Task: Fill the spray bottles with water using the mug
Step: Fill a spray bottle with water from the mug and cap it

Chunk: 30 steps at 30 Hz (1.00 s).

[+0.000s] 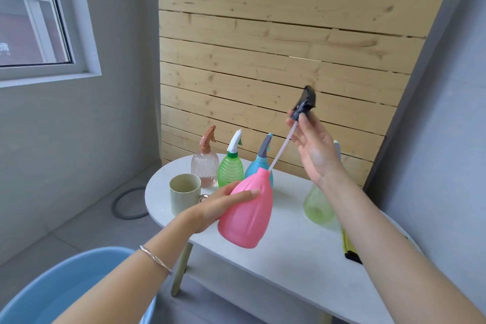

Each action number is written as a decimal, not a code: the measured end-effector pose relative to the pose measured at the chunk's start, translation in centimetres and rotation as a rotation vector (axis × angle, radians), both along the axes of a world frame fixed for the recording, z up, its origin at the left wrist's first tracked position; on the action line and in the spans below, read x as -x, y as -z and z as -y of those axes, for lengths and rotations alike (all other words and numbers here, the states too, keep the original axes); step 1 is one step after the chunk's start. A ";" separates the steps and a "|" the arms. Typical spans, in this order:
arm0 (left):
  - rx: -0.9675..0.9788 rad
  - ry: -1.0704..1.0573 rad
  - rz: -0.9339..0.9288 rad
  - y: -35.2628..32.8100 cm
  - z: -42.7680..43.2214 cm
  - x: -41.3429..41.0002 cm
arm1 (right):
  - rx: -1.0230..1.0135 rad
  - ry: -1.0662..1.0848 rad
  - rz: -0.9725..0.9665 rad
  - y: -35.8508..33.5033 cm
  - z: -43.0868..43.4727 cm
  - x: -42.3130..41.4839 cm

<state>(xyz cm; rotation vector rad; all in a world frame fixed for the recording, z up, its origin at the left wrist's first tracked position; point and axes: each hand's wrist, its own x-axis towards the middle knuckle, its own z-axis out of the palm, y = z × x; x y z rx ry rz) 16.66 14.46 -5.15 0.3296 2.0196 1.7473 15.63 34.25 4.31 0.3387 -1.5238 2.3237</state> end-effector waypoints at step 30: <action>-0.045 -0.226 0.010 6.4 3.5 0.3 | -1.029 -0.034 0.552 20.2 -1.9 1.7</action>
